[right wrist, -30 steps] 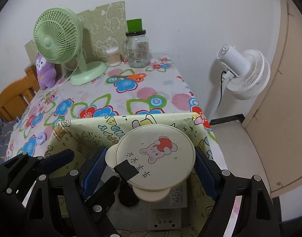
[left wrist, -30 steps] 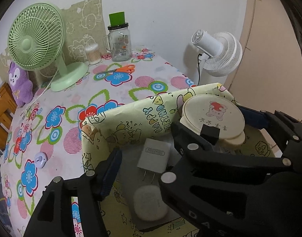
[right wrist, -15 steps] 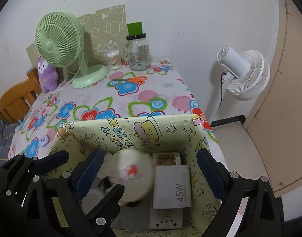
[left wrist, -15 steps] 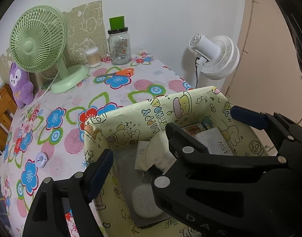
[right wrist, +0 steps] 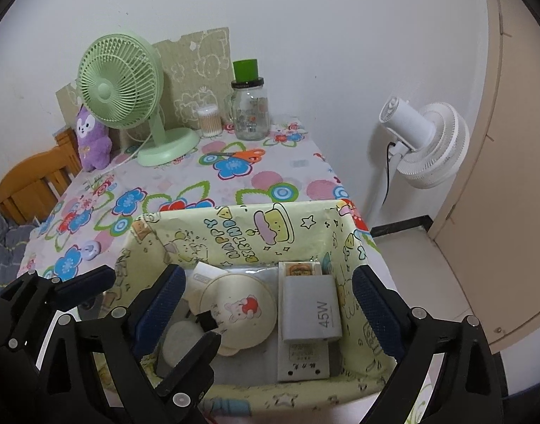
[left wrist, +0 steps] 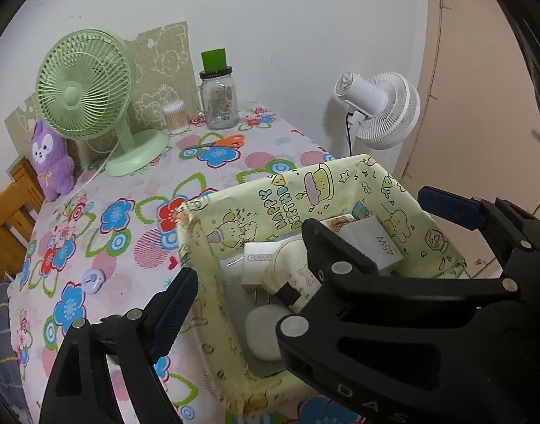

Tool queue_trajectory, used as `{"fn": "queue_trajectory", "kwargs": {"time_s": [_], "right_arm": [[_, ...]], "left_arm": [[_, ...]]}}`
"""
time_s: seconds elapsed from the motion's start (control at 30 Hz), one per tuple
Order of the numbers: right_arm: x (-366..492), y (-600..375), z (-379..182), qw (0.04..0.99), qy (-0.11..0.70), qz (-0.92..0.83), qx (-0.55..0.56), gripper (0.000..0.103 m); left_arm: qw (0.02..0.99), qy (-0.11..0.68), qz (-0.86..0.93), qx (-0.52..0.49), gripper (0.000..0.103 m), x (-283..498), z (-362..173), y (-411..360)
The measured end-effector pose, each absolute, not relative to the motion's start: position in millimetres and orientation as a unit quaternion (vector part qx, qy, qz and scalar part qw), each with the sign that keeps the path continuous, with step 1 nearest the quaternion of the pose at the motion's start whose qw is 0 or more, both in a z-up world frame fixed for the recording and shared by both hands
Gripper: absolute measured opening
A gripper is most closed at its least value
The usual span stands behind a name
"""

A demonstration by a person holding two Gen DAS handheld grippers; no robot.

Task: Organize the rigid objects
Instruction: 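Lift both open tools out of the yellow box and pull back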

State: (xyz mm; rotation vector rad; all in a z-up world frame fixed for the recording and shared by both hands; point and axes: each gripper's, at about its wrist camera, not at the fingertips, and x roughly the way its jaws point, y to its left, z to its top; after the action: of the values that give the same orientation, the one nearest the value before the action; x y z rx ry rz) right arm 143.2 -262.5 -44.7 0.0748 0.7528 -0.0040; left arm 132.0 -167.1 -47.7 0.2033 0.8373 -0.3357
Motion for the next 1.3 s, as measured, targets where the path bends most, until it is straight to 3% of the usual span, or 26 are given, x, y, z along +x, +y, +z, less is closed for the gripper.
{"fn": "queue_trajectory", "kwargs": {"time_s": [1.3], "right_arm": [[69.8, -191.4, -13.8, 0.947, 0.32, 0.017, 0.008, 0.097]], "left_arm": [[0.92, 0.36, -0.13, 0.084, 0.092, 58.2, -21.3, -92.4]]}}
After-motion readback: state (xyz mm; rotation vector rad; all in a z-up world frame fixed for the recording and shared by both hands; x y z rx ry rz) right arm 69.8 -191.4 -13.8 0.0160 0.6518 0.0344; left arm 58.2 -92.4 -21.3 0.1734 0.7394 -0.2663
